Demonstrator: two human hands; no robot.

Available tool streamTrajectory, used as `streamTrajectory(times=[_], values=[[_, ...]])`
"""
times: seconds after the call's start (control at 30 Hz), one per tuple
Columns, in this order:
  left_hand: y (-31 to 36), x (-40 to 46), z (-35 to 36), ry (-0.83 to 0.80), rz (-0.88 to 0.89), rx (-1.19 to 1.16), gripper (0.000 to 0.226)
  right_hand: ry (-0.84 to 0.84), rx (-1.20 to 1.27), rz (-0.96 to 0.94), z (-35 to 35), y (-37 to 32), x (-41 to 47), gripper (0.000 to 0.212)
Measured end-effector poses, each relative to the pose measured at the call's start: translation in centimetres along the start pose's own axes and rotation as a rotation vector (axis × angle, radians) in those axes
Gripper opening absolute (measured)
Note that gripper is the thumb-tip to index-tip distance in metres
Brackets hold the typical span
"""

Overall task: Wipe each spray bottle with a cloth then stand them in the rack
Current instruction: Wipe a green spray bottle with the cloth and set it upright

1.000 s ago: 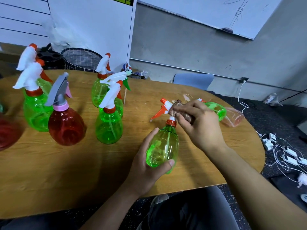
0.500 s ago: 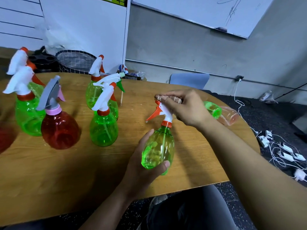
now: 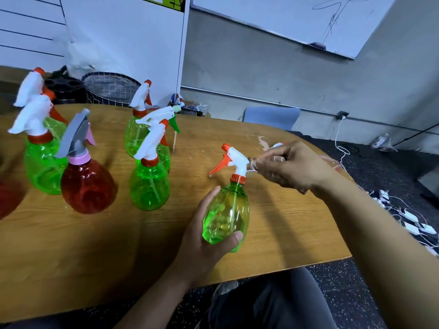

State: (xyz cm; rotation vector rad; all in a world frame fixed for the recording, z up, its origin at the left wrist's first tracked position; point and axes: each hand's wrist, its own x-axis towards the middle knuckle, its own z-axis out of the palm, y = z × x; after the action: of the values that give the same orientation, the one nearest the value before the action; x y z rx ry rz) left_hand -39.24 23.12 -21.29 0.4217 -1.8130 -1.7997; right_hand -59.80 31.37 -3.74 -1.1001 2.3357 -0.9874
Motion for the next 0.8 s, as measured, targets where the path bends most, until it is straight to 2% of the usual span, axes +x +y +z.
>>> streamTrajectory(times=[0.1, 0.23, 0.57, 0.67, 0.73, 0.8], values=[[0.0, 0.0, 0.1, -0.009, -0.005, 0.012, 0.095, 0.192, 0.133, -0.165, 1.7, -0.2, 1.3, 0.019], [-0.3, 0.0, 0.0, -0.02, 0.0, 0.031, 0.094, 0.183, 0.028, -0.302, 4.0, -0.5, 2.5, 0.02], [-0.1, 0.0, -0.1, 0.04, 0.005, -0.023, 0.091, 0.122, -0.138, -0.242, 2.8, 2.1, -0.2, 0.017], [0.0, -0.1, -0.2, 0.019, -0.011, -0.002, 0.091, 0.079, -0.229, -0.106, 1.3, 1.9, -0.3, 0.013], [0.0, -0.1, -0.2, 0.022, -0.015, 0.004, 0.092, 0.219, -0.325, -0.16, 1.0, 1.0, -0.1, 0.014], [0.1, 0.0, -0.1, 0.021, -0.02, 0.01, 0.093, 0.415, -0.364, -0.374, 1.8, 0.0, 0.4, 0.016]])
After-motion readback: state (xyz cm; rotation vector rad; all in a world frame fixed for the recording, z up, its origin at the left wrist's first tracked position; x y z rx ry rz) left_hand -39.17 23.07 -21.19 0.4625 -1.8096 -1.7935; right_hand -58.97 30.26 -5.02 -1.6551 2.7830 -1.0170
